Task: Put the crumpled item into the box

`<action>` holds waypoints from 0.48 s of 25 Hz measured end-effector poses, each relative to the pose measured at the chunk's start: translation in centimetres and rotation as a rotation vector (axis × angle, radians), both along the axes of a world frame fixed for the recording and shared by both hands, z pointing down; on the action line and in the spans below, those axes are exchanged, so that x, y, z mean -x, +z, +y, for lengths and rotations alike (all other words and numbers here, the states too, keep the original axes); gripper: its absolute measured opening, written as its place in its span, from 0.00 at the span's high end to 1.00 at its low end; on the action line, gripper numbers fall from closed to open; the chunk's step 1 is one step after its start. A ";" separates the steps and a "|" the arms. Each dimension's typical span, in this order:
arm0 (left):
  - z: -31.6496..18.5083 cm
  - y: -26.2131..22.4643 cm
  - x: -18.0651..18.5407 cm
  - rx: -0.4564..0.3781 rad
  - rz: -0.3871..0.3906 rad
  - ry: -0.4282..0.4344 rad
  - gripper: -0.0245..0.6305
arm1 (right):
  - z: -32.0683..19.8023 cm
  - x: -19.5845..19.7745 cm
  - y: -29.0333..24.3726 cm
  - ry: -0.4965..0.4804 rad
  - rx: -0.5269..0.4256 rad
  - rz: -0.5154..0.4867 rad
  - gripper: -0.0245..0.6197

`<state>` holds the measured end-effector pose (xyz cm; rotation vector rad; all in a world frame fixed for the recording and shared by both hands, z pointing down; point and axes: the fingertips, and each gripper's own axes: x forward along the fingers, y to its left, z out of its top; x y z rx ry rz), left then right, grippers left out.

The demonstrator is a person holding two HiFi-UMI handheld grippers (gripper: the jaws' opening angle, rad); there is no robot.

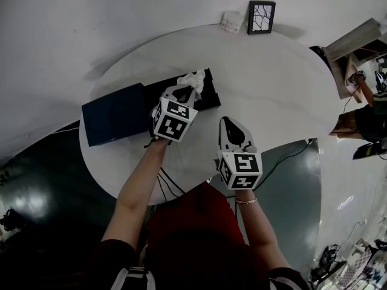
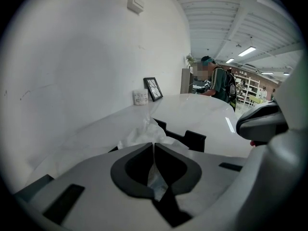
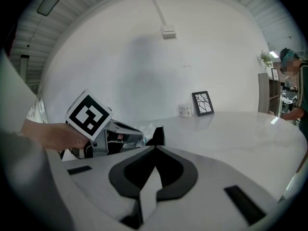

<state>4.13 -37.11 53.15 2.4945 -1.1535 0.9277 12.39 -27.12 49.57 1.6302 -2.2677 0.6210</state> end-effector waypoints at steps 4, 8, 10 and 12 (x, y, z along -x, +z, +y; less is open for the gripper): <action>-0.1 0.5 -0.1 0.013 -0.015 0.009 0.91 | -0.3 0.0 0.2 -0.002 0.009 0.004 0.94; -0.1 1.0 -0.2 0.026 -0.033 0.023 0.91 | -0.6 0.2 0.3 -0.007 0.012 0.007 0.94; 0.0 1.3 -0.3 0.039 -0.043 0.030 0.91 | -0.6 0.2 0.4 -0.007 0.015 0.008 0.94; 0.1 1.6 -0.3 0.055 -0.052 0.037 0.91 | -0.5 0.1 0.4 -0.004 0.019 0.005 0.94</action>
